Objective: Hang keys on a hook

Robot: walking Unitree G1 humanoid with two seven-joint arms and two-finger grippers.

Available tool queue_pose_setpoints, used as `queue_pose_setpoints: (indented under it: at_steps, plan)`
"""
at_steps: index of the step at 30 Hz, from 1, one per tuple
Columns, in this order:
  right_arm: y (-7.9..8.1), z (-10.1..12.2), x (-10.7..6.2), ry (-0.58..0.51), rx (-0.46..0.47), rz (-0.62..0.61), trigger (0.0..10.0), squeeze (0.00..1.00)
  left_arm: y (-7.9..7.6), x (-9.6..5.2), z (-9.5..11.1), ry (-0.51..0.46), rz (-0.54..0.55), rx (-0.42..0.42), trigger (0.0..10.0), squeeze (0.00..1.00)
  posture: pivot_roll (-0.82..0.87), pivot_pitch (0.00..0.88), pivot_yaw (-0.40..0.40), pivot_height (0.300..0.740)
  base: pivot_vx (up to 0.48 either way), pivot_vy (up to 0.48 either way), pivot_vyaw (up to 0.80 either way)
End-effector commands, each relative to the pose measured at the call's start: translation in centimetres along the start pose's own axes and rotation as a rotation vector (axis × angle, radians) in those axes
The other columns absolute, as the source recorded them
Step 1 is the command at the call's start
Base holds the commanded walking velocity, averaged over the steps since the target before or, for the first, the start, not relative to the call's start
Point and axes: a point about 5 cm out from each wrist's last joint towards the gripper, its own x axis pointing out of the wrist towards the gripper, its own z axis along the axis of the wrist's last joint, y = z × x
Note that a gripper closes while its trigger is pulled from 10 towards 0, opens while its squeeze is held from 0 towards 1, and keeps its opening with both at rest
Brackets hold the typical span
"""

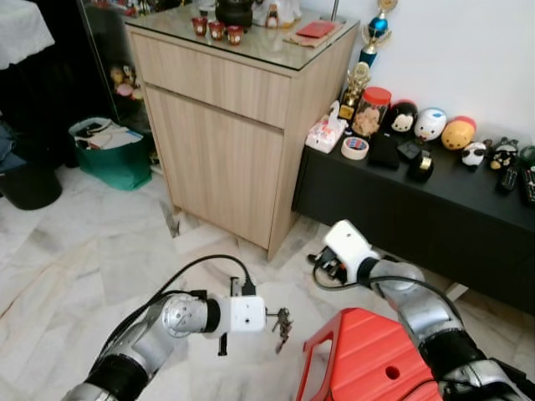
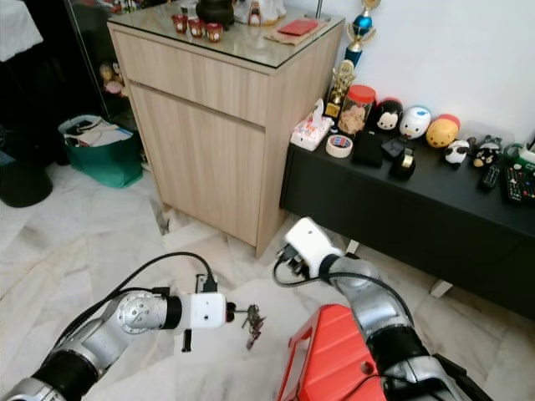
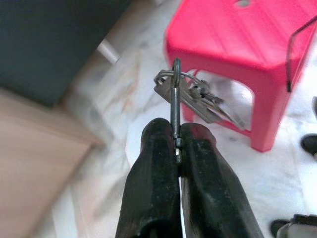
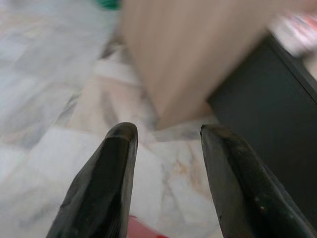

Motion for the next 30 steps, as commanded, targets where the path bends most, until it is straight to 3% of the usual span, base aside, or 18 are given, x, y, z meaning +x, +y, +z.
queue_pose_setpoints:
  at_steps: [1,4,6,7,8,9,11,13,14,15,16,17,19,20,21,24,29,30]
  plan:
    - [-0.8,-2.5,-0.5,0.039,0.141,-0.092,10.0,0.0,0.7,-0.5,-1.1,-0.017,0.156,-0.242,10.0,0.0,0.06,0.0,-0.063,0.713,0.0,0.0,0.0]
    - [-0.4,-6.2,-1.2,0.135,0.227,-0.145,10.0,0.0,2.0,-1.7,-2.0,-0.192,0.412,-0.727,10.0,0.0,0.05,0.0,-0.06,0.713,0.0,0.0,0.0]
    - [0.0,-8.0,-1.7,0.188,0.287,-0.172,10.0,0.0,2.2,-2.7,-3.7,-0.137,0.514,-0.802,10.0,0.0,0.06,0.0,-0.061,0.713,0.0,0.0,0.0]
    - [0.2,-8.9,-2.0,0.217,0.308,-0.183,10.0,0.0,2.0,-3.3,-4.9,-0.056,0.556,-0.774,10.0,0.0,0.06,0.0,-0.064,0.713,0.0,0.0,0.0]
    - [0.6,-10.1,-2.4,0.258,0.315,-0.196,10.0,0.0,1.6,-4.1,-6.6,0.109,0.582,-0.657,10.0,0.0,0.07,0.0,-0.065,0.713,0.0,0.0,0.0]
    - [0.6,-10.1,-2.4,0.258,0.315,-0.196,10.0,0.0,1.6,-4.1,-6.6,0.109,0.582,-0.657,10.0,0.0,0.07,0.0,-0.065,0.713,0.0,0.0,0.0]
    - [1.2,-11.5,-2.8,0.3,0.338,-0.208,10.0,0.0,0.9,-5.3,-8.4,0.263,0.589,-0.575,10.0,0.0,0.07,0.0,-0.066,0.713,0.0,0.0,0.0]
    - [1.4,-11.9,-3.0,0.312,0.354,-0.212,10.0,0.0,0.9,-5.4,-7.9,0.184,0.582,-0.652,10.0,0.0,0.07,0.0,-0.066,0.713,0.0,0.0,0.0]
    - [1.8,-12.6,-3.2,0.327,0.378,-0.219,10.0,0.0,1.1,-5.6,-7.0,0.013,0.571,-0.806,10.0,0.0,0.07,0.0,-0.065,0.713,0.0,0.0,0.0]
    - [1.8,-12.6,-3.2,0.327,0.378,-0.219,10.0,0.0,1.1,-5.6,-7.0,0.013,0.571,-0.806,10.0,0.0,0.07,0.0,-0.065,0.713,0.0,0.0,0.0]
    - [2.1,-13.1,-3.4,0.342,0.395,-0.228,10.0,0.0,1.6,-6.2,-6.8,-0.101,0.609,-0.906,10.0,0.0,0.07,0.0,-0.062,0.713,0.0,0.0,0.0]
    - [2.2,-13.3,-3.5,0.349,0.397,-0.232,10.0,0.0,1.8,-6.5,-7.2,-0.099,0.647,-0.946,10.0,0.0,0.07,0.0,-0.062,0.713,0.0,0.0,0.0]
    - [2.4,-13.6,-3.6,0.356,0.409,-0.241,10.0,0.0,1.4,-7.1,-9.4,0.049,0.753,-0.987,10.0,0.0,0.08,0.0,-0.065,0.713,0.0,0.0,0.0]
    - [2.7,-13.9,-3.7,0.365,0.418,-0.247,10.0,0.0,-0.1,-7.6,-11.9,0.331,0.783,-0.878,10.0,0.0,0.08,0.0,-0.068,0.713,0.0,0.0,0.0]
    - [2.9,-14.1,-3.7,0.369,0.427,-0.251,10.0,0.0,-1.2,-7.5,-12.7,0.414,0.743,-0.831,10.0,0.0,0.08,0.0,-0.068,0.713,0.0,0.0,0.0]
    - [3.1,-14.2,-3.7,0.371,0.432,-0.254,10.0,0.0,-1.9,-7.4,-13.0,0.452,0.709,-0.804,10.0,0.0,0.08,0.0,-0.068,0.713,0.0,0.0,0.0]
    - [4.2,-14.9,-3.9,0.352,0.55,-0.306,10.0,0.0,-7.7,-5.6,-13.8,0.482,0.587,-0.987,10.0,0.0,0.06,0.0,-0.057,0.713,0.0,0.0,0.0]
    - [4.2,-14.9,-3.9,0.352,0.55,-0.306,10.0,0.0,-7.7,-5.6,-13.8,0.482,0.587,-0.987,10.0,0.0,0.06,0.0,-0.057,0.713,0.0,0.0,0.0]
